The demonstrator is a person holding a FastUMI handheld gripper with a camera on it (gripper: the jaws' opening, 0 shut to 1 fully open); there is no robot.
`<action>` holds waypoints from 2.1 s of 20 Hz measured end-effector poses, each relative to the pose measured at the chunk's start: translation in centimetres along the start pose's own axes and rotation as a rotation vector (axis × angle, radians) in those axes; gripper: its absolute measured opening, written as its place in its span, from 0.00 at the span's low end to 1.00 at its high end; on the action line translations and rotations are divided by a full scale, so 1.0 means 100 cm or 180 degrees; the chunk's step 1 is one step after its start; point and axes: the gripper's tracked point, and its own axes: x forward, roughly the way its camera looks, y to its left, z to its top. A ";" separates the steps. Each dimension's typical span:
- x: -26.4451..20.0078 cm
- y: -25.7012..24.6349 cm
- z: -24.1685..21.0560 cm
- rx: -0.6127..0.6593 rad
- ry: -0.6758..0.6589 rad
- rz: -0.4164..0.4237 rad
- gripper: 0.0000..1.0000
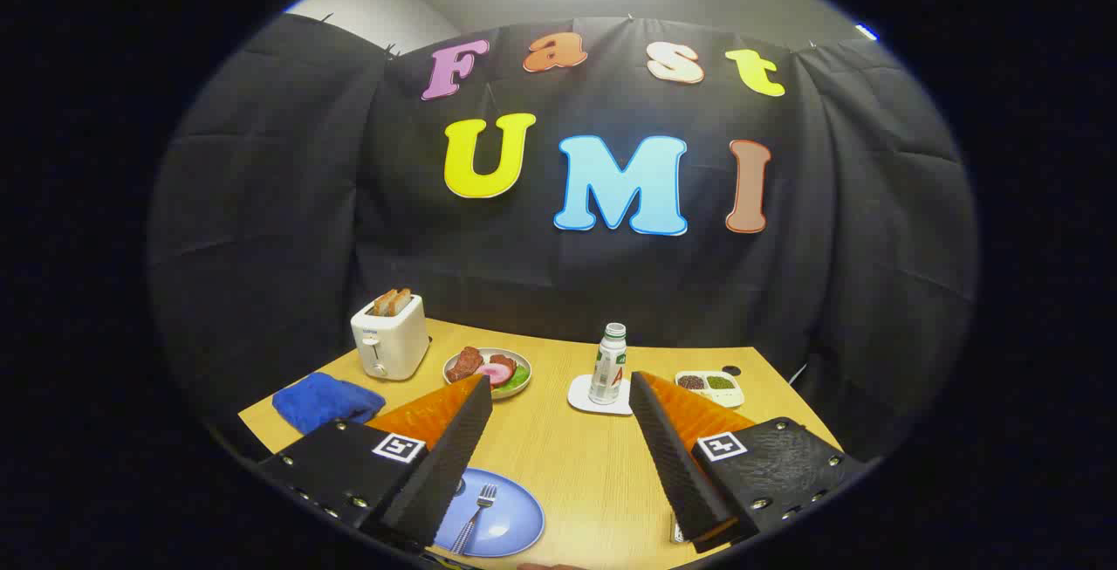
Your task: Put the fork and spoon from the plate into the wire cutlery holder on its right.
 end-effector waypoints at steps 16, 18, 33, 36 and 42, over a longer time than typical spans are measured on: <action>0.002 0.008 -0.019 0.0056 0.0145 0.0084 0.98; 0.000 0.010 -0.019 0.0034 0.0145 0.0087 0.98; -0.007 0.064 -0.152 0.0079 0.1619 0.0493 0.98; -0.013 0.084 -0.202 0.0127 0.2192 0.0629 0.98; -0.032 0.100 -0.255 0.0095 0.2969 0.0710 0.89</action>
